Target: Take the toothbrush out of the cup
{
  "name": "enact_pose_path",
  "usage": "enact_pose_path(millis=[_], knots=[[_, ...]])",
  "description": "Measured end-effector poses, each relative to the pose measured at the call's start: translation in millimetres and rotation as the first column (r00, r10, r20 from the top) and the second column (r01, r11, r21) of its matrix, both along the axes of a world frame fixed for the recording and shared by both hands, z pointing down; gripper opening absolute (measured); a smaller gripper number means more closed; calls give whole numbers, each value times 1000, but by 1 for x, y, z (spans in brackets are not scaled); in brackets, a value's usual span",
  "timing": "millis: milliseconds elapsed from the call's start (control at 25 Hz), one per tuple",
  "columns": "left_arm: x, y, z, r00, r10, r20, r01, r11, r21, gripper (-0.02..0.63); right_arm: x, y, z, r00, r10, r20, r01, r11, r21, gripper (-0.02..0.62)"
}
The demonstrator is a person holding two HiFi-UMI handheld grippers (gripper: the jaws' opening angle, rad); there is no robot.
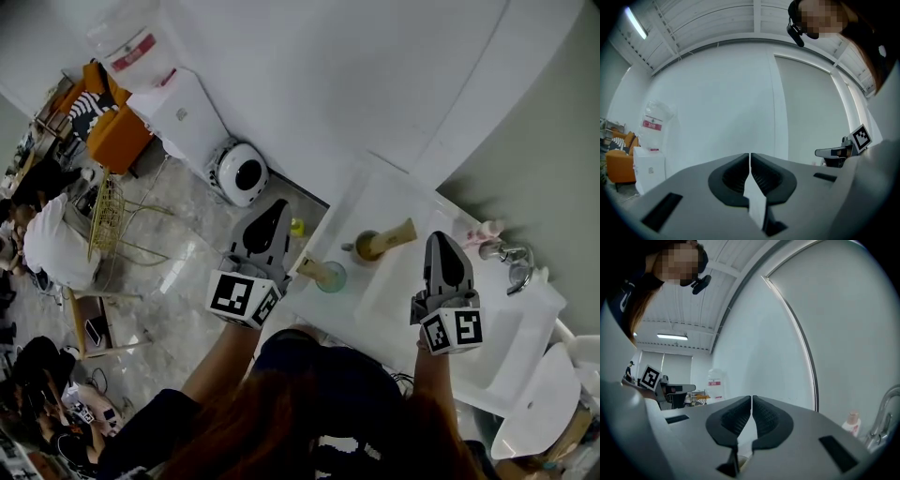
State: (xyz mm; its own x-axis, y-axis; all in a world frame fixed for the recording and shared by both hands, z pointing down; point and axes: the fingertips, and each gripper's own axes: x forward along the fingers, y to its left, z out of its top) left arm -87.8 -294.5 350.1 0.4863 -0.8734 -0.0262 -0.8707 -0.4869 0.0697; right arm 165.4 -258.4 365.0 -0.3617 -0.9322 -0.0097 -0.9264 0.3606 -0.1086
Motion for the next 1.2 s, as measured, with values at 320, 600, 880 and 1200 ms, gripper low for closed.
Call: enact_pose_path(millis=[320,600,880,1200], knots=[[5,-30,11,999,38,-5,-38,999,-22,29,9,-27,60,998,57,-11,-58,984,-167,99],[15,-39,19,998,55,1,-55,998,-30,29,5,-45,128,999,-1,45,16,944,-328,247],[8,-42,23,999,37,14,-37,999,-37,29,-12,-63,168,997,-34,76,61,918,-393,259],[-1,-39,24,1000,10,21,-9,999,-47,29,-19,-62,179,996,-50,68,74,910,-409,175]])
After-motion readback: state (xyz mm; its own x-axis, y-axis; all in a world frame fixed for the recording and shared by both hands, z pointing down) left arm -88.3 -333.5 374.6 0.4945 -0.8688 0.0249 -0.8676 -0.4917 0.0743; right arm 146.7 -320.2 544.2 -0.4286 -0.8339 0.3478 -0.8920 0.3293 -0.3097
